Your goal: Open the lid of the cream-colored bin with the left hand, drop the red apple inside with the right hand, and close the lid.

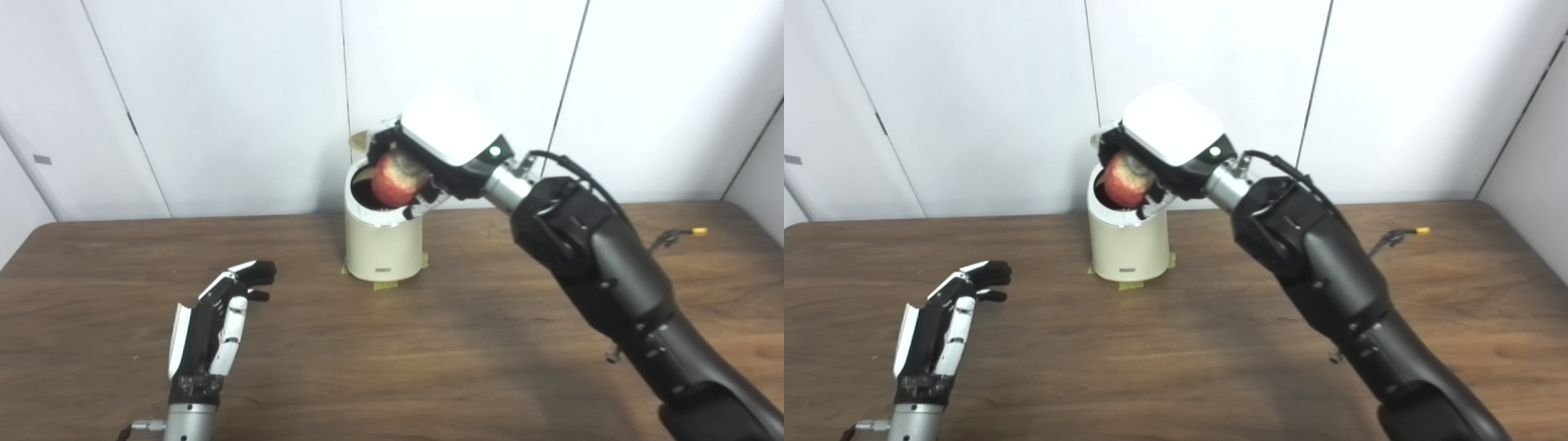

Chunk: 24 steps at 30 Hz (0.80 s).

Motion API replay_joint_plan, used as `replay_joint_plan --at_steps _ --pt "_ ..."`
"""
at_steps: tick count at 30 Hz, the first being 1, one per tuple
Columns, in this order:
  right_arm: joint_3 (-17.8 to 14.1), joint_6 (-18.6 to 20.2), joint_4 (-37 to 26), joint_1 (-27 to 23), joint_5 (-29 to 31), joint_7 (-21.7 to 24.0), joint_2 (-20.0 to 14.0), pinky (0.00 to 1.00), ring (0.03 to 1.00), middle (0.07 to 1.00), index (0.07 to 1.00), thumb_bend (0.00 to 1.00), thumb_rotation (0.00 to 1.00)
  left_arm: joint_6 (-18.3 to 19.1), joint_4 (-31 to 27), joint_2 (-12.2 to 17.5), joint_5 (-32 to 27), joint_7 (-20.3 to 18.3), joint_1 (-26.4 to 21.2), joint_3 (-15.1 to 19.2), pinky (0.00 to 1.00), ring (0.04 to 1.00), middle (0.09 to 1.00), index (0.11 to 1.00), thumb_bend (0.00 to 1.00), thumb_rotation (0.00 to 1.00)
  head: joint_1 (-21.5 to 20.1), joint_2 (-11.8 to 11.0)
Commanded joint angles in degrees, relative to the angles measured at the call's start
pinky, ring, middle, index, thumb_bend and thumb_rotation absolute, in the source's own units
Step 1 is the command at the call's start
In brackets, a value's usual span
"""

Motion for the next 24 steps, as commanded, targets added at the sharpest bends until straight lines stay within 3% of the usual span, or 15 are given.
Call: replay_joint_plan --at_steps 1,6,12,24 --pt "-0.6 -2.35 2.03 -4.39 -1.5 -5.39 -0.07 0.33 0.43 0.57 0.45 0.51 0.0 -1.78 0.66 -0.16 0.37 0.0 -1.12 -0.41 0.62 0.711 0.723 0.71 0.17 0.83 0.0 0.15" --pt "0.69 -5.49 9.84 -6.55 -4.41 -13.28 0.81 0.36 0.454 0.561 0.436 0.51 0.0 -1.55 0.39 -0.3 0.64 0.09 -1.09 -0.56 0.62 0.712 0.722 0.707 0.17 0.8 0.07 0.11" --pt "1.65 -6.34 17.48 -8.48 -5.56 -19.07 1.95 0.36 0.454 0.561 0.441 0.51 0.0 -1.87 0.59 -0.24 0.77 0.08 -1.11 -0.72 0.63 0.713 0.722 0.708 0.17 0.81 0.15 0.26" --pt "2.8 -4.18 25.7 -10.61 -6.71 -22.5 3.03 0.37 0.463 0.547 0.426 0.5 0.0 -2.41 0.5 0.13 1.56 0.2 -0.94 -1.12 0.62 0.713 0.721 0.708 0.15 0.79 0.17 0.55"
